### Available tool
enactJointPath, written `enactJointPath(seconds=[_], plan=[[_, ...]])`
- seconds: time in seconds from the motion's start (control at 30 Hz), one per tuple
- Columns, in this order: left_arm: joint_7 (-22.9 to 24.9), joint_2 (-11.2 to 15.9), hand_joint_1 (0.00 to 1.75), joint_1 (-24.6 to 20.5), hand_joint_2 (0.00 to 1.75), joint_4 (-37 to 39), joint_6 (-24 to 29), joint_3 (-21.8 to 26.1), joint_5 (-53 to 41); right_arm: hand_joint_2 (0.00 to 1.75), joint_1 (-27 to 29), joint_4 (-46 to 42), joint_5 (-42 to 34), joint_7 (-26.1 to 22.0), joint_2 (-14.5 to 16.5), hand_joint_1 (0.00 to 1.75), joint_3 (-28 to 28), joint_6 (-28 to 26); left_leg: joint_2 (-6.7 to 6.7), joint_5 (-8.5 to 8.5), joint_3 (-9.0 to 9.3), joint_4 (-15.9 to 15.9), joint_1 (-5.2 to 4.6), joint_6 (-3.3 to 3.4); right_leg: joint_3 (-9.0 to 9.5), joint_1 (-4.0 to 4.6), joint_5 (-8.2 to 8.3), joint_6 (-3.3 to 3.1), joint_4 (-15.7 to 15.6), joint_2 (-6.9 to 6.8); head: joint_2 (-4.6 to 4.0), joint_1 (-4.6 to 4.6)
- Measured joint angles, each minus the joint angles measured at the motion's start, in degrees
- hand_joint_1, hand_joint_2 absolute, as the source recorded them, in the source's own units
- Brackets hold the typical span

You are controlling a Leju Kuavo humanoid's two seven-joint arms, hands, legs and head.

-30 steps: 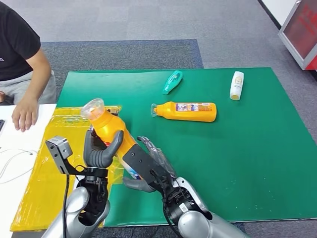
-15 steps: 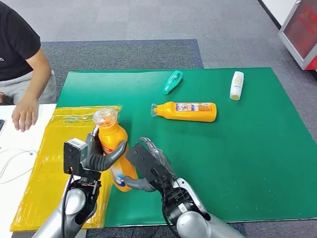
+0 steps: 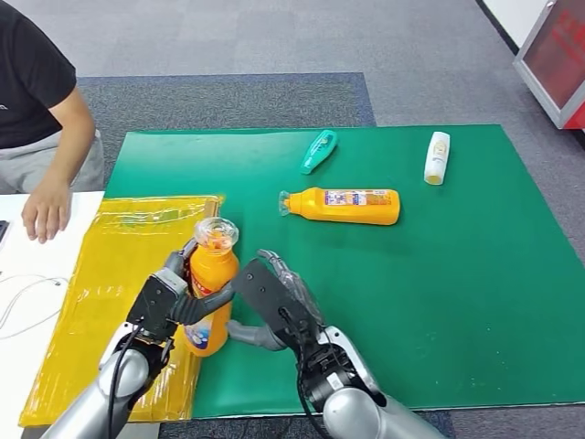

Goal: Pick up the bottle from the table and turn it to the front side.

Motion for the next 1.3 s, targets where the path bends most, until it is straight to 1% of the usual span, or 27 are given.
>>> enactJointPath(seconds=[0.1,0.3,0.87,1.07,1.3], plan=[[1.2,1.9,1.75,-0.5,1.75,0.4,-3.3,0.8,-4.4,1.75,0.5,0.0,0.5,0.0,0.1,0.0,-0.7,0.1,0.0,0.01,0.0,0.0,0.0,-0.01,0.0,0.0,0.0,0.0,0.0,0.0,0.0,-0.01],[1.9,3.5,1.75,-1.0,1.75,1.1,-6.0,2.1,-8.4,1.75,1.0,0.0,0.9,0.0,0.1,0.0,-1.2,0.3,0.0,0.01,0.0,0.0,0.0,-0.02,0.0,0.0,0.0,0.0,0.0,0.0,0.0,-0.02],[2.1,5.2,1.75,-1.6,1.75,1.2,-9.4,3.4,-16.6,1.75,2.0,0.0,2.3,0.0,0.1,0.0,-2.2,0.5,0.02,0.07,0.04,0.0,0.04,-0.1,-0.01,0.04,0.08,-0.13,0.0,0.02,0.0,-0.02],[2.4,6.4,1.75,-1.8,1.75,1.2,-10.7,3.8,-19.6,1.75,2.6,-0.1,2.7,0.0,0.1,0.0,-2.7,0.7,0.02,0.1,0.07,0.0,0.05,-0.15,0.01,0.04,0.1,-0.16,0.1,0.03,0.0,-0.02],[2.7,7.8,1.75,-1.6,1.75,1.2,-11.2,4.8,-20.5,1.75,2.9,-0.1,2.7,0.0,0.1,0.0,-3.3,0.7,0.02,0.13,0.08,0.0,0.05,-0.18,0.01,0.05,0.1,-0.16,0.1,0.02,0.0,-0.02]])
